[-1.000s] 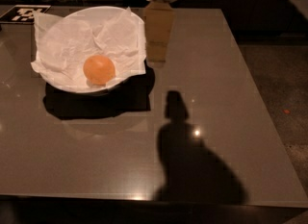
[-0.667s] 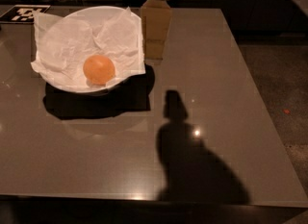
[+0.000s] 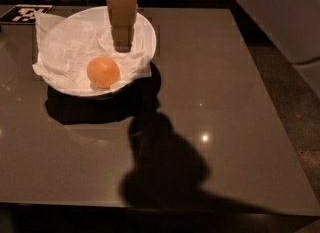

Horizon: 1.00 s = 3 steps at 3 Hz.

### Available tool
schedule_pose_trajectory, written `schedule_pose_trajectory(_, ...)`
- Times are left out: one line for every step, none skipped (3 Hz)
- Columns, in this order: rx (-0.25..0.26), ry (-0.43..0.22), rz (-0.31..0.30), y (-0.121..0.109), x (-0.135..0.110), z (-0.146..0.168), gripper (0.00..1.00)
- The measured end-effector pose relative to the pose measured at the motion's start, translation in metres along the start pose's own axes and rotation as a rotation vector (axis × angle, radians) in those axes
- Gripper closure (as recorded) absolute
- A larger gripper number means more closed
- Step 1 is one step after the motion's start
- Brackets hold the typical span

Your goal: Pick orange from white bowl

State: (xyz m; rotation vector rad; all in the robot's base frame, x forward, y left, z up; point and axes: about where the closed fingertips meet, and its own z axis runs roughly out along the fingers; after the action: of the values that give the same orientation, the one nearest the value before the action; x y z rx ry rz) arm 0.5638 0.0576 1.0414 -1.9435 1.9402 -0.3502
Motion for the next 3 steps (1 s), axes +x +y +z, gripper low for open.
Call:
schedule_pose_trajectory(-0.055, -0.025, -0.009, -0.011, -0.026, 0.028, 0.00)
schedule_pose_trajectory(-0.132, -0.054, 0.008, -0.013, -0.044, 0.059, 0.00)
schedule_pose_trajectory(-0.211, -0.091, 0.048, -0.010, -0.052, 0.087, 0.04)
